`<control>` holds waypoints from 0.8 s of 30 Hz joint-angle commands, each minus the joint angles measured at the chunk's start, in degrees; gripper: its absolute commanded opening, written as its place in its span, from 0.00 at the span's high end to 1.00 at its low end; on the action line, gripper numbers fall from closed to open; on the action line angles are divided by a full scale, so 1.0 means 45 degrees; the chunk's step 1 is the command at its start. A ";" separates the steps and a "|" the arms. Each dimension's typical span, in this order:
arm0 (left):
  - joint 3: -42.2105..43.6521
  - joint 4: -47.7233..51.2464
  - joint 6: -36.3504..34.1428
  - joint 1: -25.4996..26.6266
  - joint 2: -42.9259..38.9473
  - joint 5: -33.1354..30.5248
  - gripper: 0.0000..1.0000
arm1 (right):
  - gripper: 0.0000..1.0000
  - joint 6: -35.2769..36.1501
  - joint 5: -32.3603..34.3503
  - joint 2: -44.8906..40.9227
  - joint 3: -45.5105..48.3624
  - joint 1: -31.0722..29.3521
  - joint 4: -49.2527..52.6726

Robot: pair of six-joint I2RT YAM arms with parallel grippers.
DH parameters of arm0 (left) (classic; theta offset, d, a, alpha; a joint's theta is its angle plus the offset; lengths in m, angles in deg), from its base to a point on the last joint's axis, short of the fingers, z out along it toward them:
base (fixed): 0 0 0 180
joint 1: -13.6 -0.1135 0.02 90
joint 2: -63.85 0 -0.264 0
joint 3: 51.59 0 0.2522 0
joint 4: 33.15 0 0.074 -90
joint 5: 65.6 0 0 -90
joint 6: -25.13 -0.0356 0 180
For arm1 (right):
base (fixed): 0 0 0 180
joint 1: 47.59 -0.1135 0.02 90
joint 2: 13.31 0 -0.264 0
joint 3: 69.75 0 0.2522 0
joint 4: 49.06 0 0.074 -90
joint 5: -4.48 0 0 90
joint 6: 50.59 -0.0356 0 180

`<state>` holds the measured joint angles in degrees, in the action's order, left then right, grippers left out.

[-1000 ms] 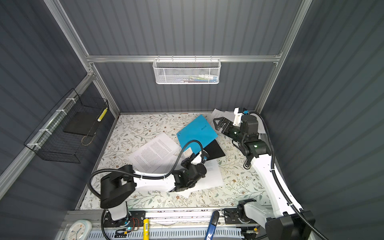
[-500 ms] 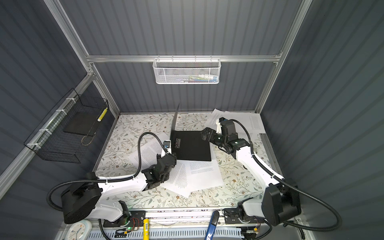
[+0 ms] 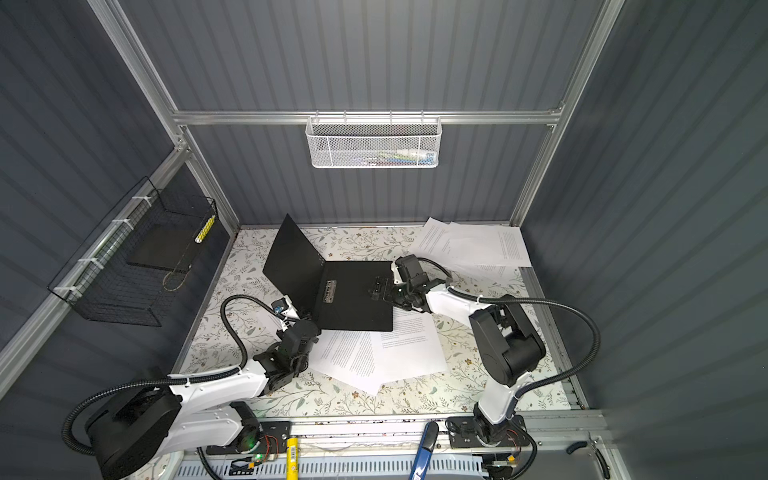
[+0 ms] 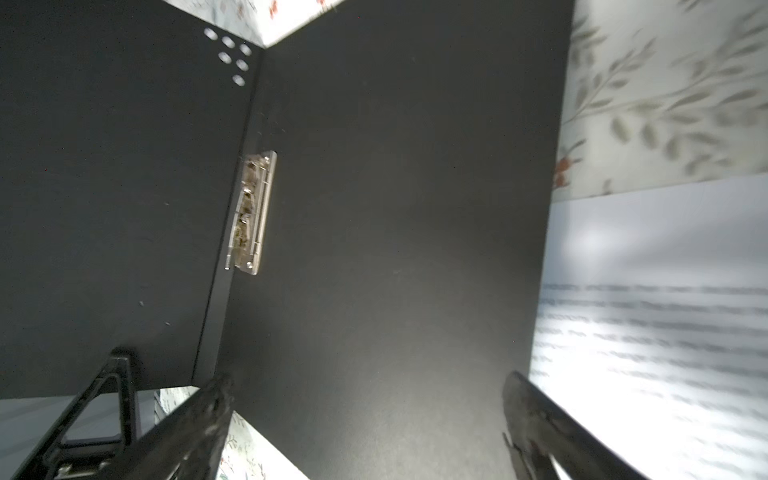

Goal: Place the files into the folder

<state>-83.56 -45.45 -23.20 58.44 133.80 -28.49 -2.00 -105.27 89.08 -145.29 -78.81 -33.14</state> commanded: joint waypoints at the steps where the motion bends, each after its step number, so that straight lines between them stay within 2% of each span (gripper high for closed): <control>1: 0.0533 0.1169 0.1404 -0.0351 -0.0141 0.0048 0.95 | 0.01 -0.0108 -0.0338 0.0467 -0.0697 -0.0365 -0.0226; 5: 0.0577 0.2731 0.3210 -0.0368 0.0460 0.0799 0.95 | 0.01 -0.0522 -0.0232 0.0810 -0.0440 -0.0378 -0.0505; 10: 0.1264 0.2270 0.5035 -0.0365 0.1596 0.1892 0.92 | 0.01 -0.0699 -0.0352 0.1043 -0.0179 -0.0347 -0.0800; 17: 0.1062 0.1157 0.4805 -0.0370 0.3257 0.3179 1.00 | 0.01 -0.1035 -0.0658 0.1182 0.0364 -0.0055 -0.1298; 24: 0.0263 -0.0403 0.3646 -0.0295 0.5012 0.4731 1.00 | 0.01 -0.0929 -0.0926 0.0880 0.0947 0.1030 -0.1493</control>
<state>-82.49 -55.18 -1.67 56.56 150.98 -20.38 -6.65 -109.12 93.63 -141.90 -75.89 -40.94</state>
